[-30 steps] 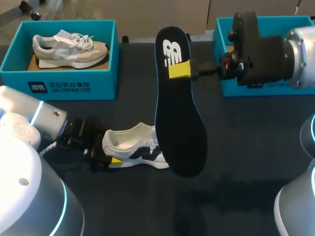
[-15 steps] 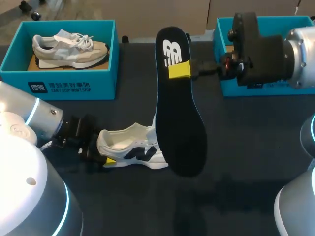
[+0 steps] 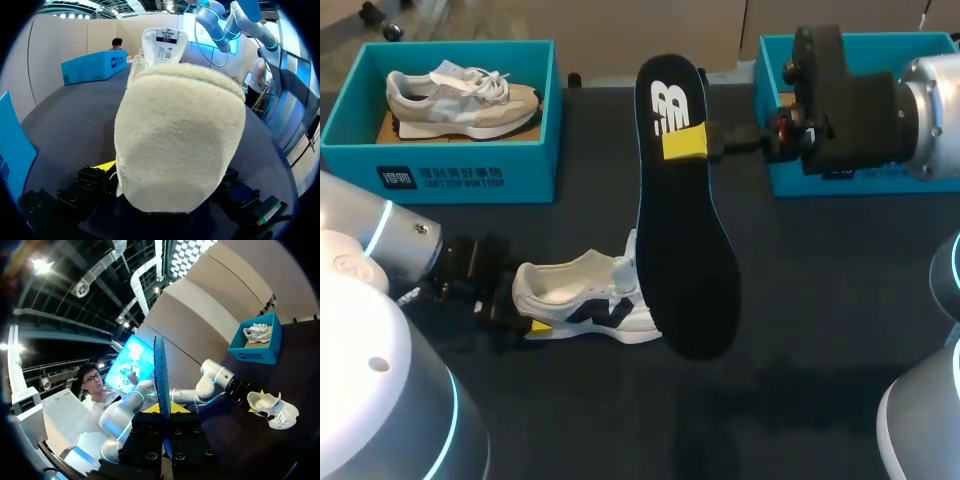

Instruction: Take the shoe out of the shoebox, open the shoe tongue, remove and reinsert the insole, then place the shoe into the shoebox

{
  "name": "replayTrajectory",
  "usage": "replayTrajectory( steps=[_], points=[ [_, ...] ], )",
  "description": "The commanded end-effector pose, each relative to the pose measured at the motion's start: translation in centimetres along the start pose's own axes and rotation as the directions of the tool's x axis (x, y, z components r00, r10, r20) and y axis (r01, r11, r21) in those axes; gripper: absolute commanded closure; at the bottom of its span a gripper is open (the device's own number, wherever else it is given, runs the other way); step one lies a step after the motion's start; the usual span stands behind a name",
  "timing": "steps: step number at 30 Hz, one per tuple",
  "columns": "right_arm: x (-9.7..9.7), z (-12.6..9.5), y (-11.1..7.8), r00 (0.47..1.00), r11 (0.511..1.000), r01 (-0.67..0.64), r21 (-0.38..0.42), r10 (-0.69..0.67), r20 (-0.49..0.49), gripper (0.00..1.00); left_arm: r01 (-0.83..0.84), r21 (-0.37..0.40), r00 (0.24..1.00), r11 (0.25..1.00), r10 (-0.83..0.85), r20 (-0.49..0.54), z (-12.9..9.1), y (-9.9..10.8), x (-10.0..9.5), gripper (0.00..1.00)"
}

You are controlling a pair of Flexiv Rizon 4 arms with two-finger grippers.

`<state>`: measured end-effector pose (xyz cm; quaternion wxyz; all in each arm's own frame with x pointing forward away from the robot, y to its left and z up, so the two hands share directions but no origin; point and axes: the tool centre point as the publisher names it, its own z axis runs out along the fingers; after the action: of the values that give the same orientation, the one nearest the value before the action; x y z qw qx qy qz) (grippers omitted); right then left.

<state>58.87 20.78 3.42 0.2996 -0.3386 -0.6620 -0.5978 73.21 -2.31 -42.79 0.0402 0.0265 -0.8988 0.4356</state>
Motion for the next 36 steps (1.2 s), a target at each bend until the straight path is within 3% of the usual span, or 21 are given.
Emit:
replayTrajectory(
  steps=[1,19,36],
  points=[
    [0.3,0.4,-0.3,1.000,1.000,-0.002,-0.008,0.002,0.004,1.00,-0.017,0.000,1.000,1.000,0.017,0.009,0.3,-0.2,0.3,0.00],
    [0.3,0.4,-0.3,1.000,1.000,-0.002,-0.008,0.002,0.004,1.00,-0.069,0.068,0.998,0.995,0.068,0.007,-0.3,-0.3,-0.2,0.00],
    [0.3,0.4,-0.3,1.000,1.000,-0.002,-0.008,0.002,0.004,1.00,-0.045,0.060,0.999,0.997,0.044,0.009,-1.3,-1.4,-0.1,0.00]
  ],
)
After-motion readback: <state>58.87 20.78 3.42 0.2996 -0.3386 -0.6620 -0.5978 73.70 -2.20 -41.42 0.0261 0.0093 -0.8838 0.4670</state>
